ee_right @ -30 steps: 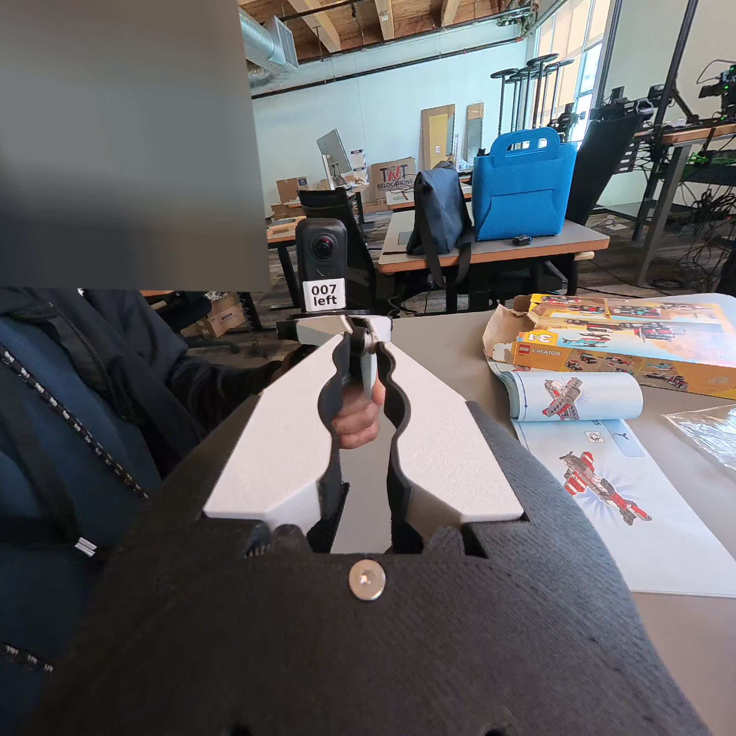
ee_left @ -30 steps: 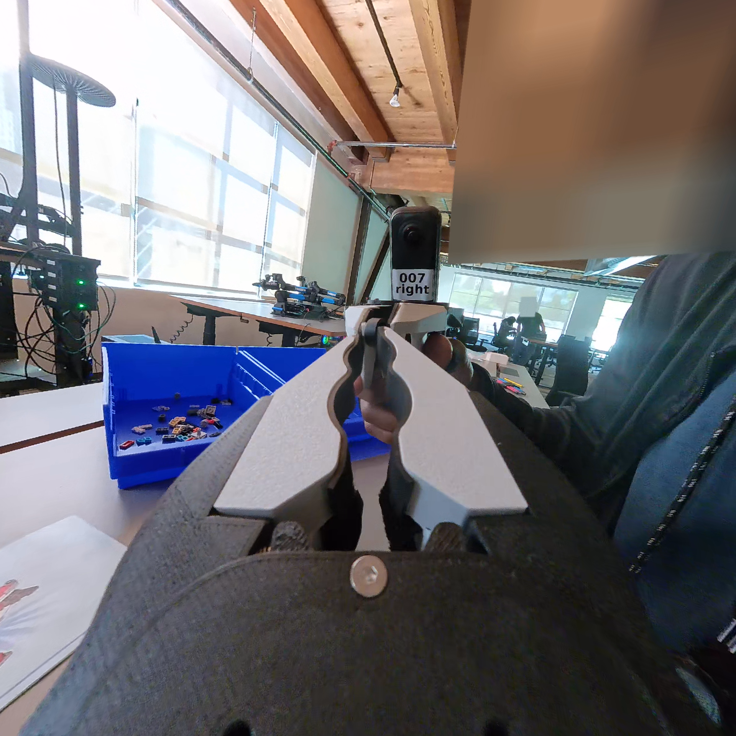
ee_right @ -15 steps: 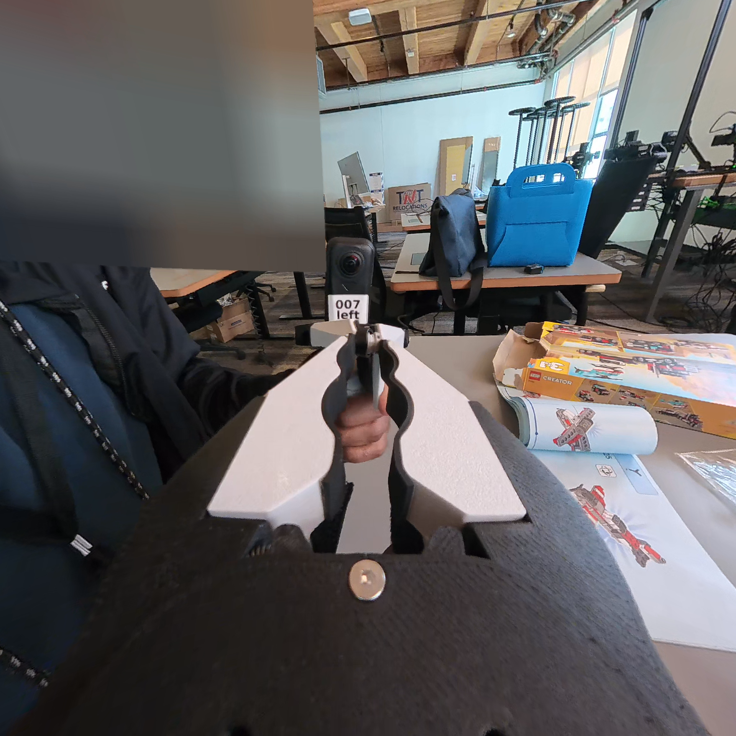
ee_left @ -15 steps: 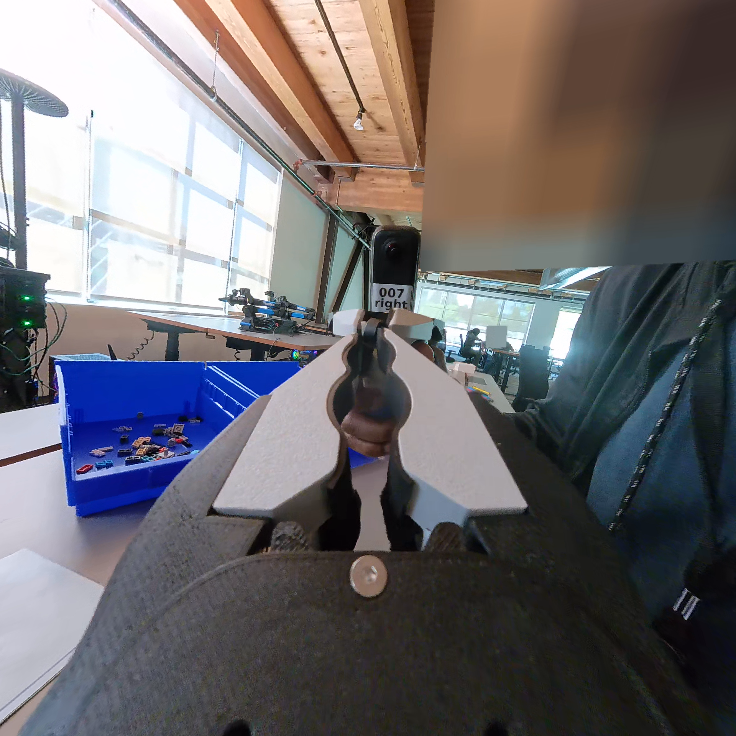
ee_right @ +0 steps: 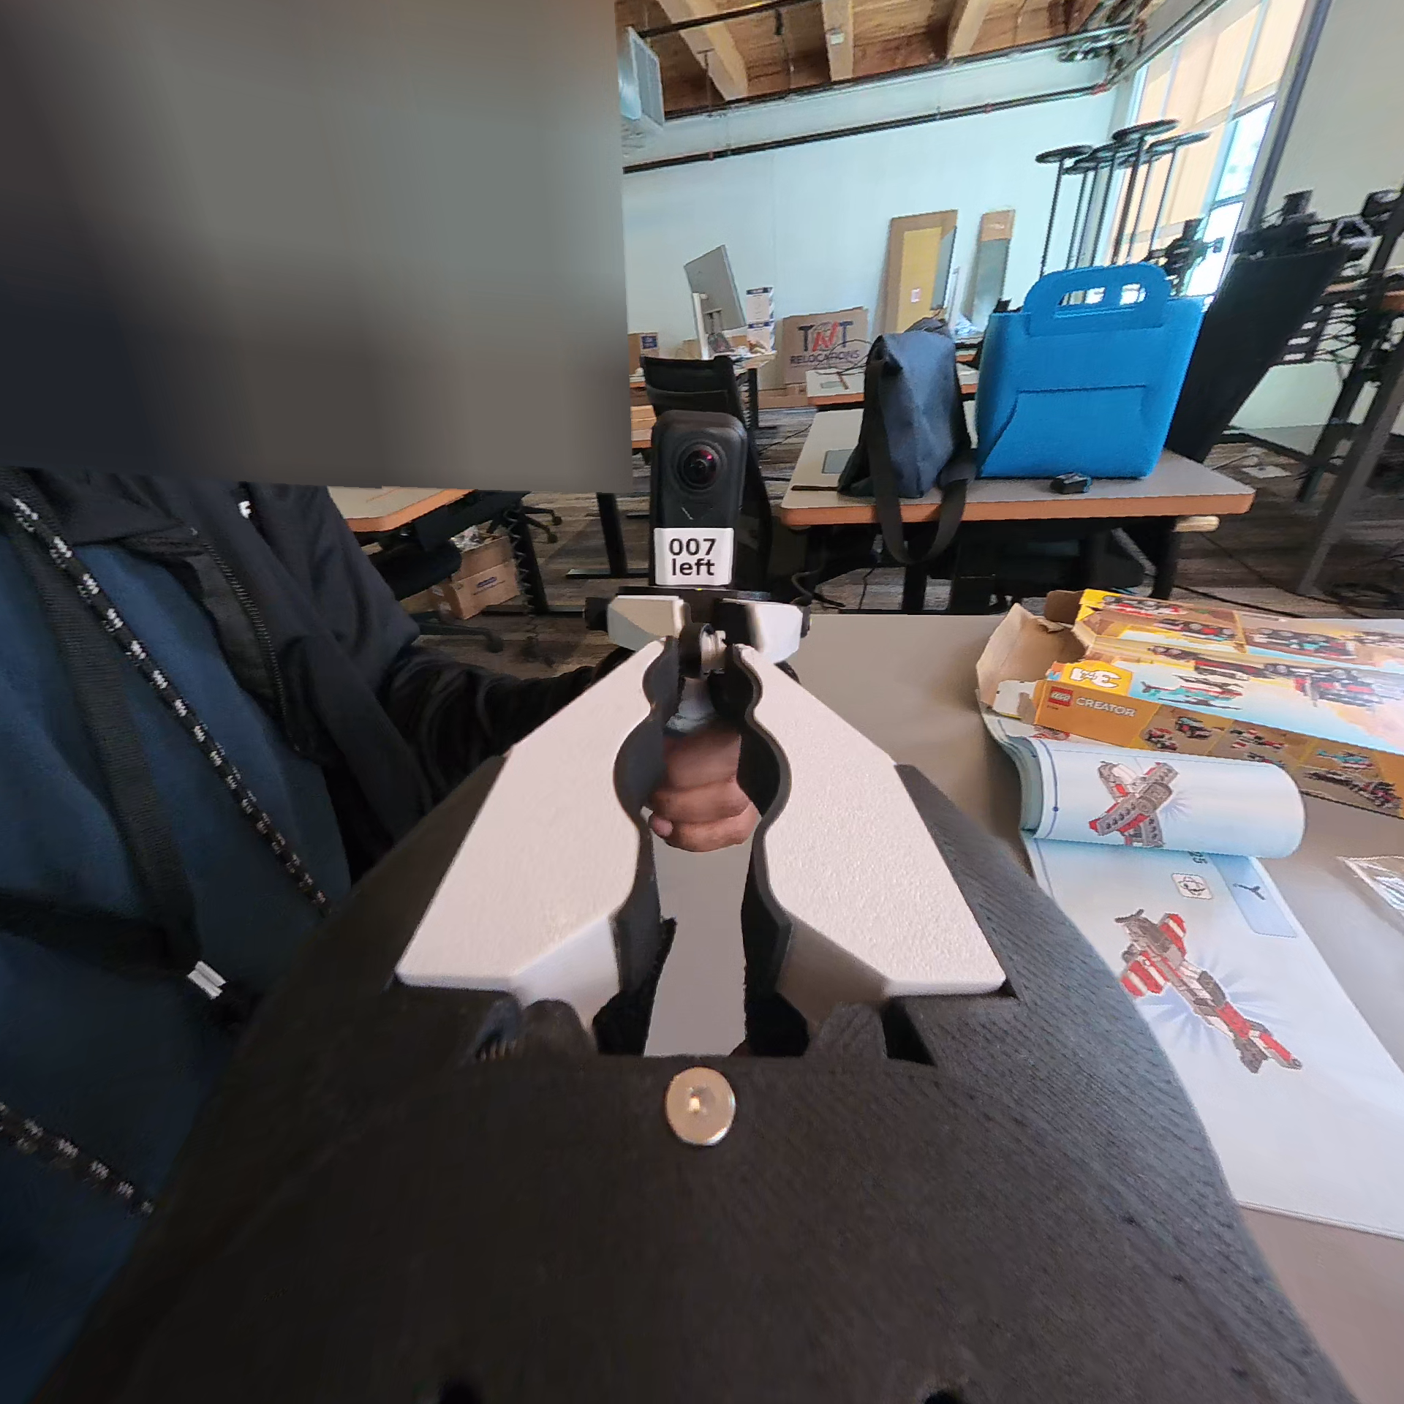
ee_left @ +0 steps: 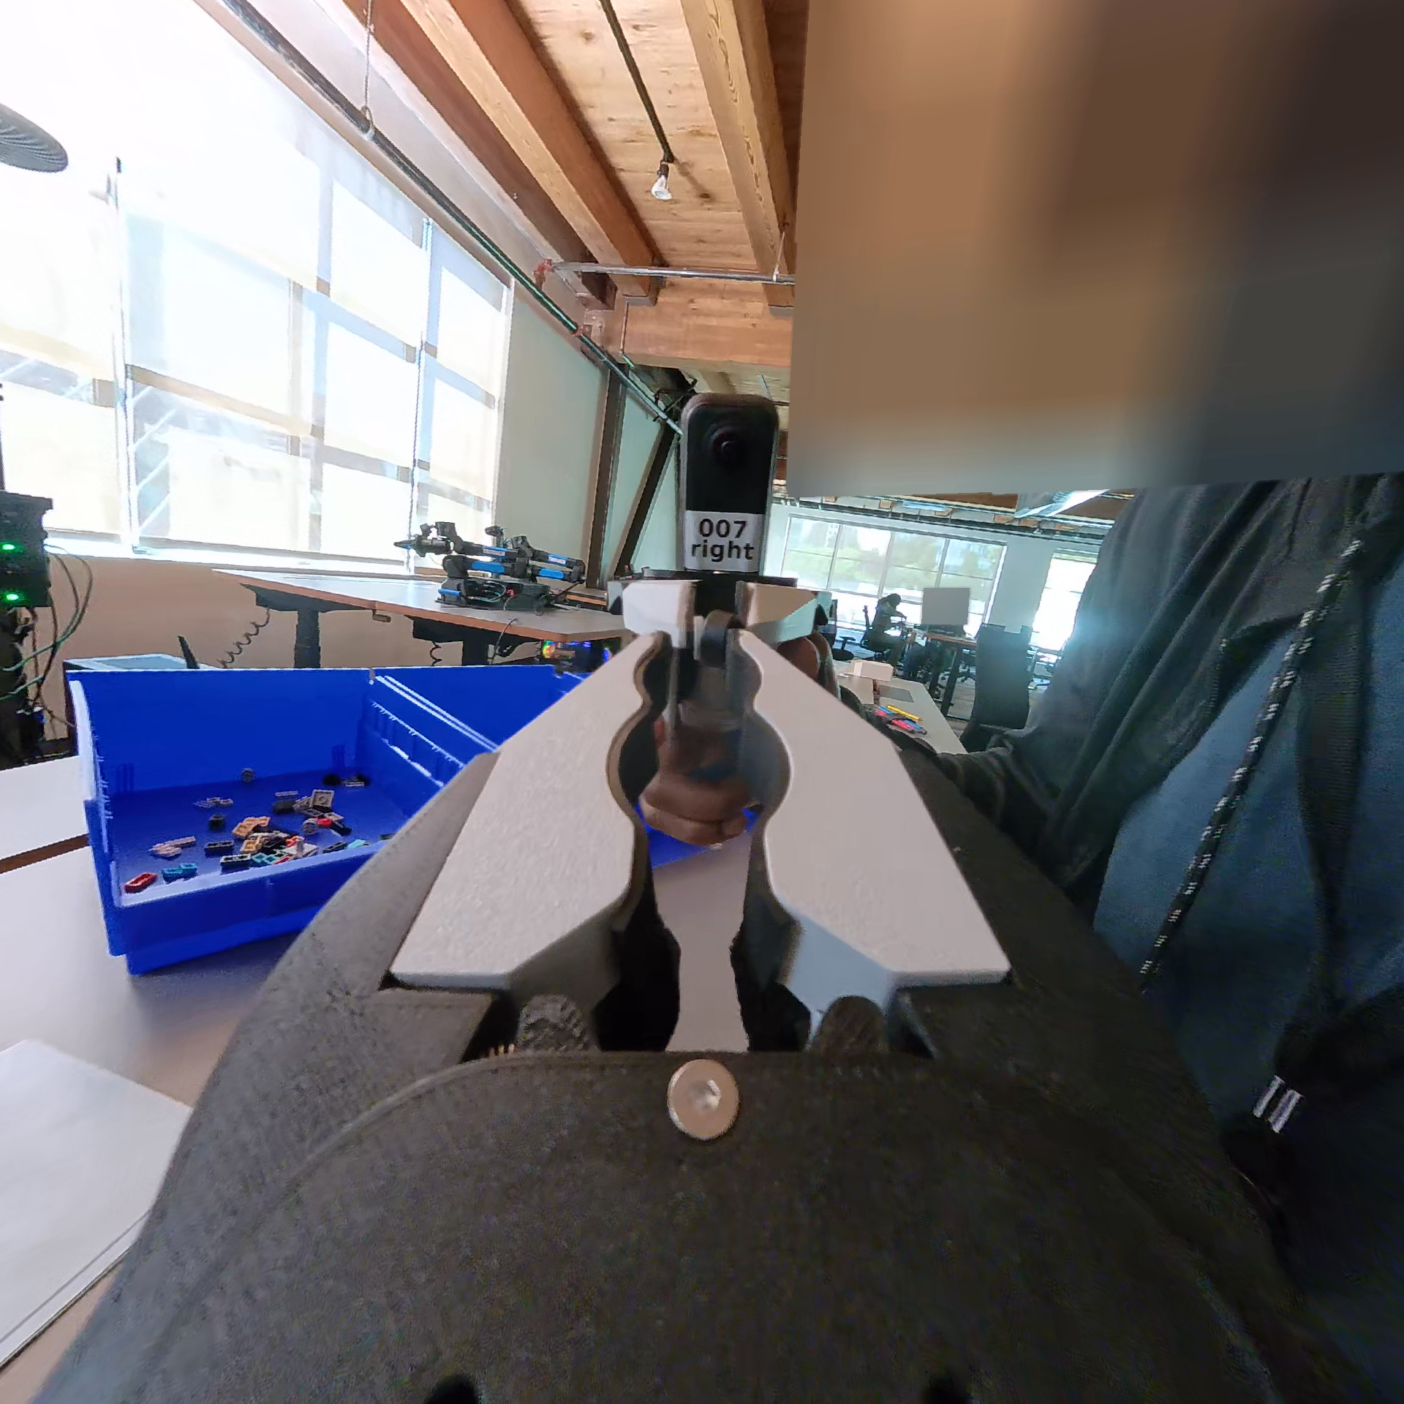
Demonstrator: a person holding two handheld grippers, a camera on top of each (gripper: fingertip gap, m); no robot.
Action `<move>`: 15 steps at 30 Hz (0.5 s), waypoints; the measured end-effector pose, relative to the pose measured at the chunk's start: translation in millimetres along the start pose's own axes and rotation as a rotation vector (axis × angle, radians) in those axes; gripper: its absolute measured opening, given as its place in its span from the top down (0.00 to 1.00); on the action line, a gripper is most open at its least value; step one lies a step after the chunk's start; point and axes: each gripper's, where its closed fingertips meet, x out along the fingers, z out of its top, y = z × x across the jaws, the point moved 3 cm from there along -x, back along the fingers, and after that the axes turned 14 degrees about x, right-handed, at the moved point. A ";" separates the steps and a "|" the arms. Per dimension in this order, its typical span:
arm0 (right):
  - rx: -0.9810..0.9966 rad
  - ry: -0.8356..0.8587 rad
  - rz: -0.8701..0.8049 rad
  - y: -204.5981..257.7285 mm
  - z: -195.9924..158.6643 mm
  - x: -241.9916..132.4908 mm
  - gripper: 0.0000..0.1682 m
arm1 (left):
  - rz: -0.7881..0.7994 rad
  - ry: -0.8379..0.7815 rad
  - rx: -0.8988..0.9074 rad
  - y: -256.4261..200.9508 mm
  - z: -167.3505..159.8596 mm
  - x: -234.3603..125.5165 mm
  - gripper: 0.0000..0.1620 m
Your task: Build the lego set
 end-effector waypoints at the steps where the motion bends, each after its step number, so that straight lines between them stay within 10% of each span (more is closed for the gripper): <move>1: 0.004 0.002 0.004 0.0 -0.5 -0.1 0.93 | -0.008 -0.002 -0.004 -0.9 0.0 0.1 0.93; 15: -0.082 0.017 -0.106 -7.9 -0.1 -0.2 0.92 | 0.060 0.027 0.053 5.5 -1.9 -0.4 0.96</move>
